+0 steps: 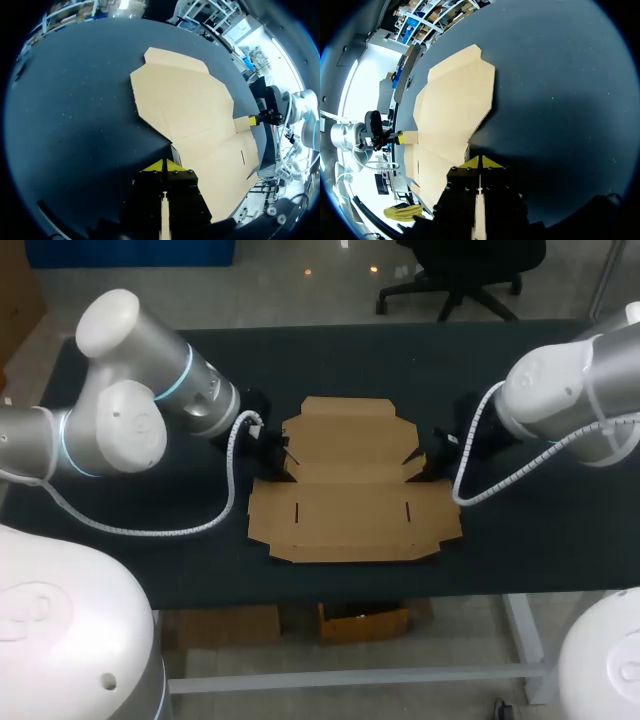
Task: Assemble the packaging by folding the flat box into shape, placing the metal phone stand inside, and closing the box properly
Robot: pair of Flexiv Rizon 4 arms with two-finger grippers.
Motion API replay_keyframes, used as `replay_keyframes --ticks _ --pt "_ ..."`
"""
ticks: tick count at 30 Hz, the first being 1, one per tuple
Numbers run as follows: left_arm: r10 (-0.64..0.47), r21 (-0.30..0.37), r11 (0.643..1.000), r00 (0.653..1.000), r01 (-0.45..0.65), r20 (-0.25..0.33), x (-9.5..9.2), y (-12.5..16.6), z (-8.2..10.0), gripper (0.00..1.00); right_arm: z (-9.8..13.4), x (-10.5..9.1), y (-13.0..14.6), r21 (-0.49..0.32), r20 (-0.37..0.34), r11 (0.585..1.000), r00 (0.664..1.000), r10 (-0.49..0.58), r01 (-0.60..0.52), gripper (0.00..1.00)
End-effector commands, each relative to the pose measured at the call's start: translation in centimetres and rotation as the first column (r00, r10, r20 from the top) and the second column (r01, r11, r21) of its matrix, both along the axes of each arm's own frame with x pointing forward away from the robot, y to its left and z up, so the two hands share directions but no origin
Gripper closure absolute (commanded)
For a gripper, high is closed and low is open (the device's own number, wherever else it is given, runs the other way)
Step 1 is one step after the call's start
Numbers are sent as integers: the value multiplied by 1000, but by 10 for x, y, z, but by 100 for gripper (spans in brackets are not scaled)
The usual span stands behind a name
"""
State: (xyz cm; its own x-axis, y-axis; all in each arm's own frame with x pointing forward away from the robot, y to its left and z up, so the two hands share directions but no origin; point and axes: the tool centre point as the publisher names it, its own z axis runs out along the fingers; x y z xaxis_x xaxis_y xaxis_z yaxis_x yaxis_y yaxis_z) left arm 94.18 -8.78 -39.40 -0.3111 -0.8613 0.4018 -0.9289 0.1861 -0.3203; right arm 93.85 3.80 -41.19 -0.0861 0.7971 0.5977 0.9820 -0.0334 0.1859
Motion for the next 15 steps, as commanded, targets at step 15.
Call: replay_keyframes --ticks 15 --pt "13 27 1000 999 -14 42 -7 -11 7 100 7 -4 6 -18 13 1000 1000 -9 10 100"
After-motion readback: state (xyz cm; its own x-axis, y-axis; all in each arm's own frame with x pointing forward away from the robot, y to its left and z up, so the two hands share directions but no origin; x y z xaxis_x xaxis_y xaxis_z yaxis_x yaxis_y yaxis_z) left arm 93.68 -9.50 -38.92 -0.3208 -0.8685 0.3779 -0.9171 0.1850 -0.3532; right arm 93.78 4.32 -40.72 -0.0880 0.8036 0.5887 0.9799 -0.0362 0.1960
